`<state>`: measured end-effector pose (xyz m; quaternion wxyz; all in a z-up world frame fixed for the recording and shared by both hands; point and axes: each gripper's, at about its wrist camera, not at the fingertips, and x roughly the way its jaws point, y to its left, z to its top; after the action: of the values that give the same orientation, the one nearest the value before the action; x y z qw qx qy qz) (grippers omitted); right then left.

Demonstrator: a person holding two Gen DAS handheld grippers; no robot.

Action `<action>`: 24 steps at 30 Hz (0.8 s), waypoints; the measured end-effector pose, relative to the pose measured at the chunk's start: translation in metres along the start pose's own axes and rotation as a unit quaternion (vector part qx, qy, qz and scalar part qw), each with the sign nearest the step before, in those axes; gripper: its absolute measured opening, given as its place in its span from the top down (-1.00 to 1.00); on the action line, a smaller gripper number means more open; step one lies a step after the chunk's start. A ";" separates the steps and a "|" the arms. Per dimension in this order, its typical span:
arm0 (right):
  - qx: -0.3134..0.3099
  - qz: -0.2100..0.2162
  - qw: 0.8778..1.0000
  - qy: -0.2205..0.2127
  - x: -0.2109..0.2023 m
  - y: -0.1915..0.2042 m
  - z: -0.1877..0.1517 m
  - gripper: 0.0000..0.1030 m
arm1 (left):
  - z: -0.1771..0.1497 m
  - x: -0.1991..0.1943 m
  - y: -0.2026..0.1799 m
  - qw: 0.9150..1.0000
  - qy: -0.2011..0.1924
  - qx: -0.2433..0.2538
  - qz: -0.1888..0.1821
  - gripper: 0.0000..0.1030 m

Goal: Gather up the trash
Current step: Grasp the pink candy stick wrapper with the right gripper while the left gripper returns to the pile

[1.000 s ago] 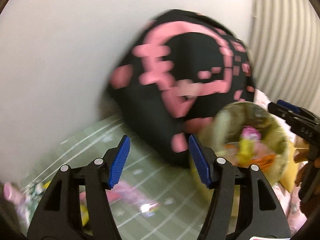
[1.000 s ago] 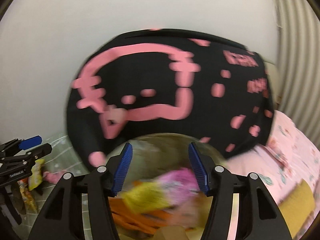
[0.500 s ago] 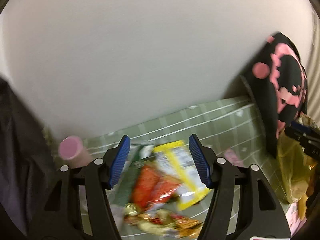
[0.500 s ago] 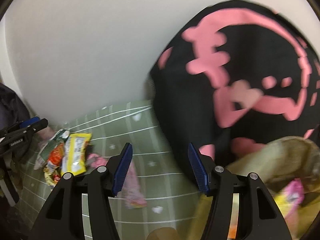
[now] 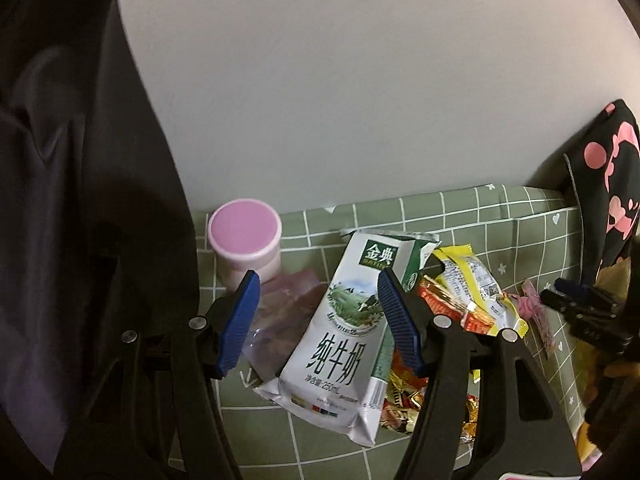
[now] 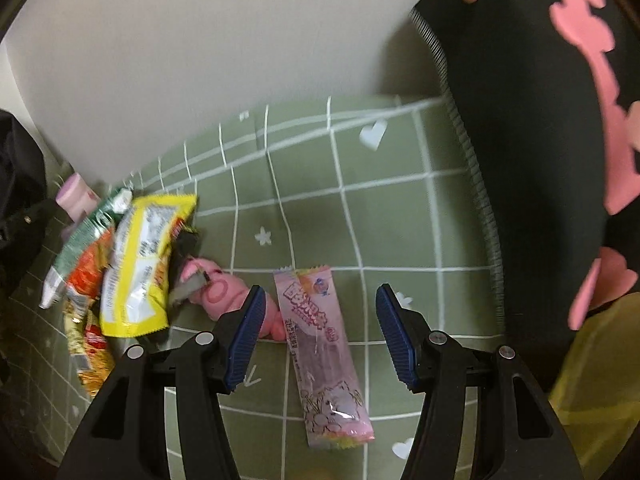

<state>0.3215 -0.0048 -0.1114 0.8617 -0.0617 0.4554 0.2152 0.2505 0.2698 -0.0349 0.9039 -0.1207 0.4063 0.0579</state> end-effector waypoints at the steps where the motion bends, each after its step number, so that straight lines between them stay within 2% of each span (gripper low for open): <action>1: 0.001 0.000 1.000 0.006 0.005 0.001 -0.001 -0.05 | -0.001 0.003 0.003 1.000 0.005 -0.002 -0.003 -0.13; 8: 0.043 0.029 0.999 0.016 0.010 -0.004 -0.002 -0.05 | -0.009 0.016 0.001 0.999 0.033 -0.003 -0.025 -0.13; 16: 0.012 0.048 0.999 0.022 0.009 0.012 -0.010 -0.04 | -0.014 0.020 -0.013 0.997 0.047 0.001 -0.066 -0.13; 18: 0.004 0.054 0.998 0.023 0.008 0.013 -0.012 0.15 | -0.014 0.018 -0.014 0.996 0.045 0.002 -0.071 -0.13; 19: -0.004 0.057 0.998 0.026 0.009 0.014 -0.014 0.16 | -0.014 0.016 -0.013 0.997 0.041 0.002 -0.069 -0.13; 24: -0.025 0.058 0.998 0.031 0.005 0.013 -0.026 0.69 | -0.012 0.004 -0.002 0.998 0.031 -0.008 -0.048 -0.13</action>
<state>0.2987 0.0002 -0.1295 0.8312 -0.0630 0.4795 0.2741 0.2446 0.2644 -0.0453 0.8917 -0.1490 0.4271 0.0144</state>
